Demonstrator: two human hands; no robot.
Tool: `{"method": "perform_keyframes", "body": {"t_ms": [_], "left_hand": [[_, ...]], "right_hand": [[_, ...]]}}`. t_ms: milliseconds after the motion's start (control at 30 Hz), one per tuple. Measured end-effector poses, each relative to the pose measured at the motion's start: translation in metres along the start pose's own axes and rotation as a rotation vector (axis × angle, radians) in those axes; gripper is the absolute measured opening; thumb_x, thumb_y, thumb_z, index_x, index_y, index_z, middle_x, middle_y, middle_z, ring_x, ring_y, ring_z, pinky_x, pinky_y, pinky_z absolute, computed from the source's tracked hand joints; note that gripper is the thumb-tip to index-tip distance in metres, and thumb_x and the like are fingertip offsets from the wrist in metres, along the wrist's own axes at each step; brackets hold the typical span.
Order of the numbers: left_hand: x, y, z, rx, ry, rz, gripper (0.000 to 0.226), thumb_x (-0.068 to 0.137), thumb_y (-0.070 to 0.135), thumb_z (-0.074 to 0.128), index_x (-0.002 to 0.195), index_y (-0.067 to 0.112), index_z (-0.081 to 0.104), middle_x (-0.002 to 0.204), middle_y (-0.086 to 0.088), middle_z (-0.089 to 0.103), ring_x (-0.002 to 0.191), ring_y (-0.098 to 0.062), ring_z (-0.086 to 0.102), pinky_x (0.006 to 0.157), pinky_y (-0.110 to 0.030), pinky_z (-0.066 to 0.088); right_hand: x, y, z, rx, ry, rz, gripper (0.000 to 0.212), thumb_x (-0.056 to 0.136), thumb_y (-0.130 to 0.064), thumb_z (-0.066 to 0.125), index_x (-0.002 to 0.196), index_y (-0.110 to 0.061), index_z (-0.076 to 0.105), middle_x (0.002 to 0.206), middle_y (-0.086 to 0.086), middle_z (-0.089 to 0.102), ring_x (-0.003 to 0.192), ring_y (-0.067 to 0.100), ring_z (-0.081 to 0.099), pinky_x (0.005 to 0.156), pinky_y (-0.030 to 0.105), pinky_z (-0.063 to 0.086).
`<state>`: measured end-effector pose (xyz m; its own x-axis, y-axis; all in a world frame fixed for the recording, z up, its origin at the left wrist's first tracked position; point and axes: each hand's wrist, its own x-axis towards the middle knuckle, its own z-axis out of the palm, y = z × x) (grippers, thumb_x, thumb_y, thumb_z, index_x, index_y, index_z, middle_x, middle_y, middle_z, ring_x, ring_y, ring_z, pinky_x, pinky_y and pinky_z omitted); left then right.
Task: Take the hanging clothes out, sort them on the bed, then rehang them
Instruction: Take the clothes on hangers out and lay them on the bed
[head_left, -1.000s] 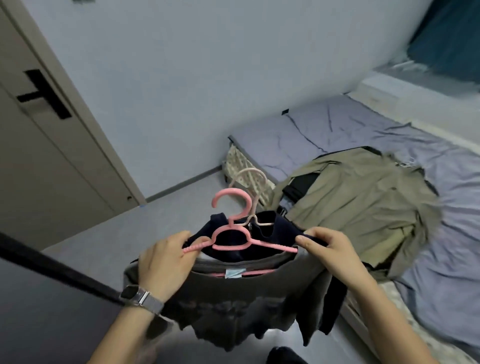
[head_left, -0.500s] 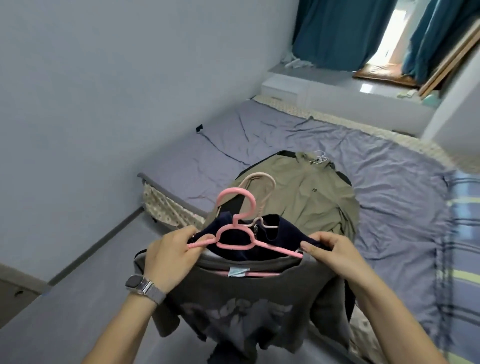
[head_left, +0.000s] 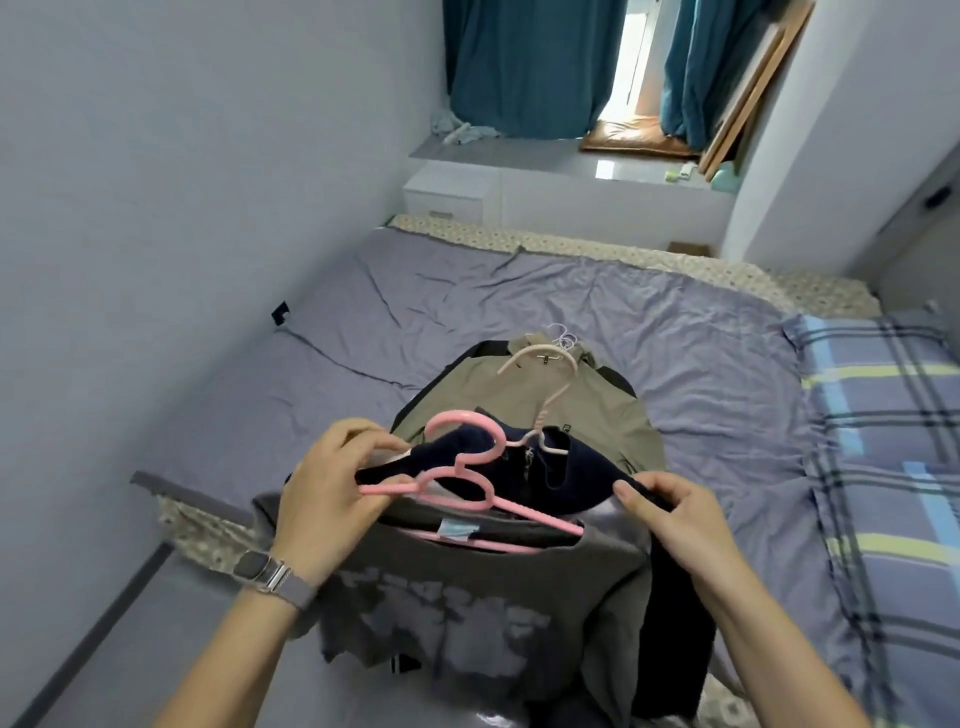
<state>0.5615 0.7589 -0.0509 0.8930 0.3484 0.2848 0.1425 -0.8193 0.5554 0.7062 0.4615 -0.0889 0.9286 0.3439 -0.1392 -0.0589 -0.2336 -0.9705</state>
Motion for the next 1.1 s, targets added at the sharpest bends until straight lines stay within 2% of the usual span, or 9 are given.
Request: {"method": "perform_keyframes", "body": {"t_ms": [167, 333, 467, 533, 667, 767, 867, 967, 1100], "left_hand": [[0.067, 0.001, 0.005, 0.02, -0.058, -0.009, 0.018, 0.067, 0.054, 0.051, 0.065, 0.037, 0.059, 0.073, 0.015, 0.06, 0.072, -0.006, 0.056, 0.062, -0.03, 0.044], [0.126, 0.006, 0.027, 0.128, -0.092, -0.077, 0.033, 0.064, 0.068, 0.043, 0.067, 0.039, 0.057, 0.071, 0.016, 0.06, 0.069, -0.008, 0.055, 0.052, -0.026, 0.041], [0.159, 0.01, 0.06, 0.188, -0.112, -0.121, 0.038, 0.063, 0.075, 0.038, 0.058, 0.039, 0.049, 0.06, 0.015, 0.056, 0.063, -0.009, 0.052, 0.049, -0.017, 0.029], [0.172, 0.01, 0.075, 0.21, -0.116, -0.151, 0.036, 0.068, 0.07, 0.048, 0.06, 0.035, 0.051, 0.061, 0.017, 0.056, 0.06, -0.007, 0.052, 0.049, -0.017, 0.027], [0.19, 0.01, 0.092, 0.261, -0.094, -0.248, 0.02, 0.08, 0.04, 0.068, 0.067, 0.027, 0.059, 0.07, 0.018, 0.058, 0.066, -0.009, 0.053, 0.049, -0.018, 0.026], [0.21, 0.011, 0.099, 0.259, -0.087, -0.324, 0.018, 0.08, 0.04, 0.067, 0.069, 0.028, 0.061, 0.068, 0.012, 0.059, 0.065, -0.007, 0.052, 0.051, -0.02, 0.029], [0.231, 0.015, 0.11, 0.206, -0.119, -0.322, 0.031, 0.072, 0.06, 0.063, 0.06, 0.033, 0.055, 0.075, 0.024, 0.058, 0.064, -0.002, 0.05, 0.051, -0.019, 0.029], [0.254, 0.022, 0.119, 0.207, -0.015, -0.233, 0.04, 0.058, 0.075, 0.053, 0.07, 0.037, 0.058, 0.07, 0.016, 0.06, 0.076, -0.009, 0.052, 0.061, -0.025, 0.041], [0.268, 0.024, 0.113, 0.326, 0.209, -0.2, 0.04, 0.065, 0.042, 0.079, 0.098, 0.024, 0.064, 0.1, 0.003, 0.06, 0.098, -0.02, 0.053, 0.08, -0.036, 0.039]], "right_hand": [[0.118, -0.033, -0.029, 0.06, 0.085, -0.021, 0.019, 0.083, -0.018, 0.071, 0.066, -0.013, 0.064, 0.055, -0.012, 0.061, 0.053, -0.002, 0.051, 0.05, 0.011, 0.04], [0.283, -0.06, -0.045, -0.296, 0.166, -0.058, 0.043, 0.072, -0.062, 0.062, 0.066, -0.02, 0.064, 0.073, -0.003, 0.065, 0.077, 0.018, 0.061, 0.072, 0.035, 0.045], [0.363, -0.043, -0.043, -0.919, 0.073, -0.097, 0.058, 0.083, -0.057, 0.058, 0.116, -0.01, 0.06, 0.115, 0.012, 0.064, 0.112, 0.033, 0.056, 0.094, 0.041, 0.041], [0.369, -0.033, -0.034, -0.868, -0.072, -0.103, 0.062, 0.086, -0.051, 0.058, 0.129, -0.007, 0.052, 0.129, 0.011, 0.057, 0.123, 0.032, 0.049, 0.102, 0.041, 0.037], [0.31, -0.018, -0.027, -0.42, -0.573, -0.059, 0.027, 0.091, -0.045, 0.055, 0.112, -0.03, 0.063, 0.113, -0.018, 0.063, 0.11, 0.006, 0.059, 0.097, 0.027, 0.044], [0.257, -0.005, -0.042, -0.397, -0.772, -0.103, 0.013, 0.093, -0.039, 0.055, 0.101, -0.034, 0.064, 0.092, -0.019, 0.064, 0.086, -0.004, 0.058, 0.078, 0.015, 0.042], [0.232, 0.011, -0.045, -0.478, -0.625, -0.259, 0.022, 0.095, -0.034, 0.053, 0.076, -0.046, 0.05, 0.069, -0.016, 0.053, 0.065, 0.003, 0.049, 0.059, 0.017, 0.034], [0.247, 0.011, -0.045, -0.501, -0.42, -0.288, 0.03, 0.094, -0.031, 0.053, 0.069, -0.045, 0.047, 0.061, -0.013, 0.05, 0.058, 0.007, 0.046, 0.055, 0.022, 0.031], [0.306, 0.013, -0.051, -0.426, -0.305, -0.269, 0.032, 0.093, -0.023, 0.056, 0.064, -0.035, 0.052, 0.055, -0.014, 0.047, 0.055, 0.002, 0.041, 0.054, 0.018, 0.031]]}}
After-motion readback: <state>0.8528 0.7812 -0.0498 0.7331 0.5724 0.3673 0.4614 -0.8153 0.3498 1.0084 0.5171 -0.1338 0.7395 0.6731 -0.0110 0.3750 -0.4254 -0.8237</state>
